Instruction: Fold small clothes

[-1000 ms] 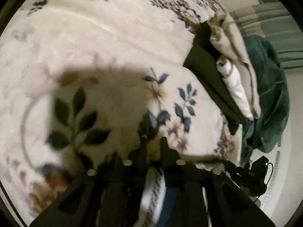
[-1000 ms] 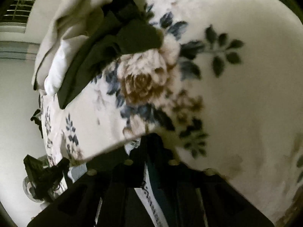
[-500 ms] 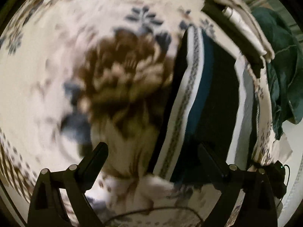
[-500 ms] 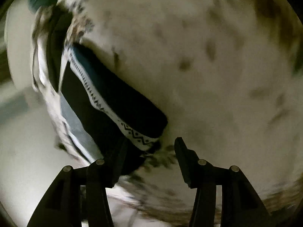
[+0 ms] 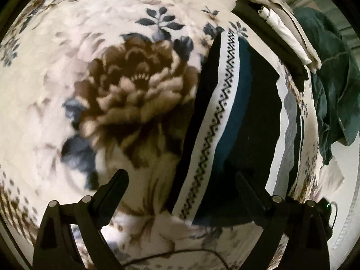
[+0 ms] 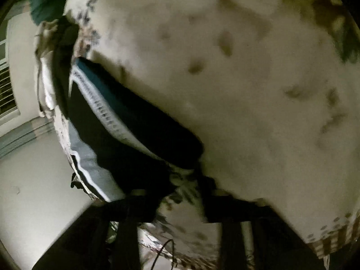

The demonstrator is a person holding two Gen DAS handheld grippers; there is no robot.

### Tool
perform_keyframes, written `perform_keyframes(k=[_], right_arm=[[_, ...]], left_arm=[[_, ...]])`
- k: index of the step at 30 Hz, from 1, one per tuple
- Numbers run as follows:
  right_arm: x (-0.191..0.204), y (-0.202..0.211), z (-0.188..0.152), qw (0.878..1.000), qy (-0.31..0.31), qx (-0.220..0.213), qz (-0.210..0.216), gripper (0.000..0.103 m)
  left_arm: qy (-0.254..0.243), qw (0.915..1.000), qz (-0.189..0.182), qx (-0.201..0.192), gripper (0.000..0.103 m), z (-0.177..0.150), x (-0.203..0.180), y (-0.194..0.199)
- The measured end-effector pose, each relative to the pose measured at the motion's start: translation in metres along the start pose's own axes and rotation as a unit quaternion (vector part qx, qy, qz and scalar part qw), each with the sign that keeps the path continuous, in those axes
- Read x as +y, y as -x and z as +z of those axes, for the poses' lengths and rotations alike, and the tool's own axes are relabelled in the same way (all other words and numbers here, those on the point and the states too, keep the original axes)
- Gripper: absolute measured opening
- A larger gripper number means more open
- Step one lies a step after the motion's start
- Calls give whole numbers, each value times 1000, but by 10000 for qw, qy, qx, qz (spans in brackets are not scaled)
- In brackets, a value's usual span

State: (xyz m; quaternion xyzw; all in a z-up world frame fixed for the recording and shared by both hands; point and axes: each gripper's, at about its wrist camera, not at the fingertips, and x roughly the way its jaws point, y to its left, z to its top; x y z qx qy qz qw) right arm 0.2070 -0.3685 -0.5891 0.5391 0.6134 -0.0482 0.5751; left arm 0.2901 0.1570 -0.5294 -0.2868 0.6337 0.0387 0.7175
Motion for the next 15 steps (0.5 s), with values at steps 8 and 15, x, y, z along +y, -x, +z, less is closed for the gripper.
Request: perform_keyframes(k=[8,15], right_arm=[[-5,-59,-8,9890,354,565,1320,80],[26,-81,-6,9686,288,311,2450,95]], left_arm=[[63,9929,-1168,231,97,33,3,-50],[-31,9863,-1636,195,98,50,3,-66]])
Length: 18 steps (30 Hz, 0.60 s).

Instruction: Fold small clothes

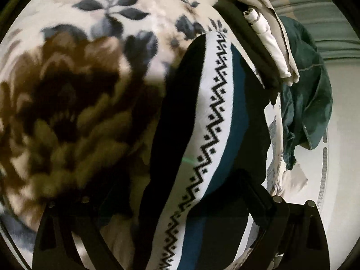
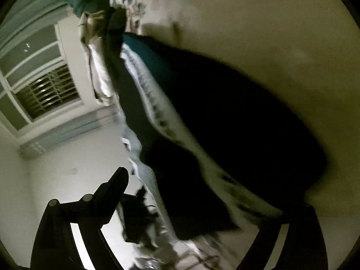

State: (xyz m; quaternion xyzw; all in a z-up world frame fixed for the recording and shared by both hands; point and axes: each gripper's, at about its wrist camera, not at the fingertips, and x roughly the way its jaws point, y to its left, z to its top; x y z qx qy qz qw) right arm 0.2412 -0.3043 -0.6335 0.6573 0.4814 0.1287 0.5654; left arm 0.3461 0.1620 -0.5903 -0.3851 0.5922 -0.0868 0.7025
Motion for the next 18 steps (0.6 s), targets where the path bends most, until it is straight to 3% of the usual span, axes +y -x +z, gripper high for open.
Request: perform_keyframes(k=[8,11,18], right_arm=[[28,-32,9,9999,116,14,59,93],[31,-35,10,9994,262,205,-124,88],[30,-36,9,9979,326,384,-398,85]], left_arm=[[48,9997,-224,99,102,7,-1,7],[-201,9993,40,315,101,1,5,16],[-370,9984,184,376,103,3,2,0]])
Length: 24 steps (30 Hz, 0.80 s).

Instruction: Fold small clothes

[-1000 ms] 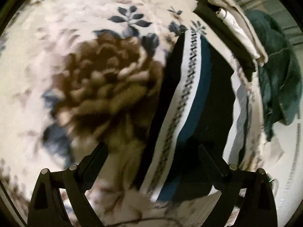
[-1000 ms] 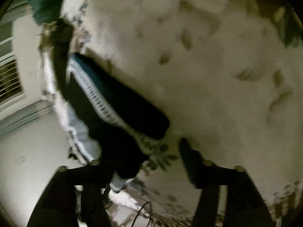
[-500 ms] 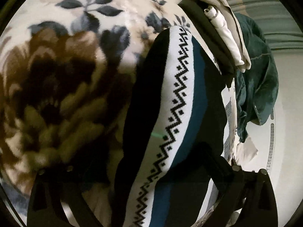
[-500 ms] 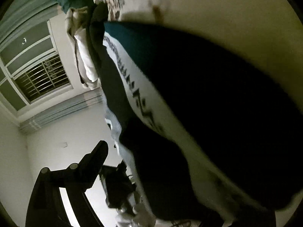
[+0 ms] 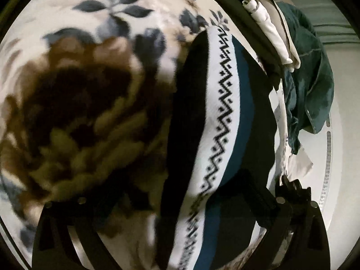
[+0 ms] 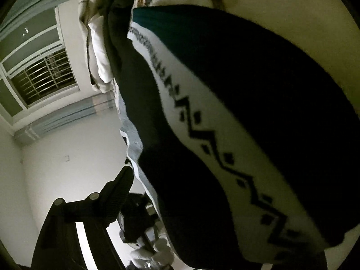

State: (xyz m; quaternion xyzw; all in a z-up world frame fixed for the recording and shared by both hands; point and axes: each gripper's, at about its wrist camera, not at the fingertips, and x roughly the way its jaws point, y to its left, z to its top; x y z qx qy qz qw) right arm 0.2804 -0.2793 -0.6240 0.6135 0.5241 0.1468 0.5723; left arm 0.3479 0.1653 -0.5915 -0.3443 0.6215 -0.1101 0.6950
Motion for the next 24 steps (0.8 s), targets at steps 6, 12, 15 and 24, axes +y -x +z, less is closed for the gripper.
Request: perform_keyframes(k=[6,12,15,24], right_arm=[[4,-16,-1,9999,-68,-57,54,85],[20,-24,-3,9994,-33,-301,-174,38],[39,-17,-9,9987,157,-398,-264,34],[152,25,-8,9945,698,-748,-232,33]], left_arm=[[-51,9990,-414,-163,103,6,-25,-11],[-266,9969,-654,-360,49,5,-53,-20],[-237,9949,-810,-547,36,7,-61,-5],[-595,9896,-1077,-741,29,56,-124,54]])
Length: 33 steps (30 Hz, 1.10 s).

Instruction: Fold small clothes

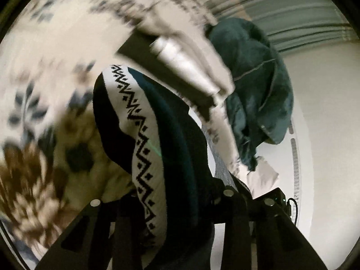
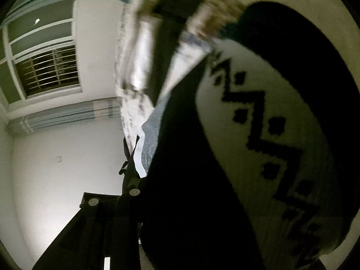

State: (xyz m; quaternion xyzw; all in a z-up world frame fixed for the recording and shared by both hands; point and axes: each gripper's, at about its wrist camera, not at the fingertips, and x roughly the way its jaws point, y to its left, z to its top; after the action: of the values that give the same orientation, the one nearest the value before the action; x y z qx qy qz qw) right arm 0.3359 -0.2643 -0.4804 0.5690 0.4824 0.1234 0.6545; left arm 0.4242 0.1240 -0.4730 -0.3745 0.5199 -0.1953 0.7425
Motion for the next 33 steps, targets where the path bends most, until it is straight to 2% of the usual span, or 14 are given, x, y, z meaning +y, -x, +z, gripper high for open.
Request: perform_keyframes(k=[3,6,10,15,18,20,22,23,24,27,29,30,31,33], right_arm=[[48,14,21,9995,234,-211,74,32],[109,20,61,9971,535,-492,223,32],[168,10,121,9922,839,-828,400,32],[200,-55,209,9883,1047,-1055,333,32],[190,-122,255,9905,998,-949,-46,32],[174,-152,267,9924,925,-762,-289,33],[155,-164,271,9957,702,-482,-363,40],[151,-162,270,9965,625,-368,-420,43],[147,-153,269,9965,604,-297,-488,53],[143,-116,266,9940,651,-450,-753,64],[137,-94,266,9937,539,-586,-791,64],[132,-80,266,9926,472,-713,-860,64],[138,-78,269,9907,484,-783,-1000,64],[134,-63,275,9841,599,-863,-1435,64]], left_arm=[[-290,9994,-148,-78,29,45,-41,3],[-585,9976,-312,-179,29,97,-76,1],[-881,9949,-407,-264,30,177,-98,-16],[-979,9951,-116,-105,31,286,-76,-82],[-865,9951,394,260,33,315,-30,-130],[-799,9931,676,533,35,315,-3,-151],[-597,9943,640,604,42,310,20,-157],[-489,9959,495,575,43,307,26,-154],[-387,9971,362,544,43,304,30,-149],[-185,9984,231,490,46,290,35,-130],[-152,9987,367,331,65,276,34,-113],[-182,9986,437,243,65,271,31,-106],[-280,9975,644,123,65,266,28,-99],[-475,9926,1118,-34,84,258,20,-92]])
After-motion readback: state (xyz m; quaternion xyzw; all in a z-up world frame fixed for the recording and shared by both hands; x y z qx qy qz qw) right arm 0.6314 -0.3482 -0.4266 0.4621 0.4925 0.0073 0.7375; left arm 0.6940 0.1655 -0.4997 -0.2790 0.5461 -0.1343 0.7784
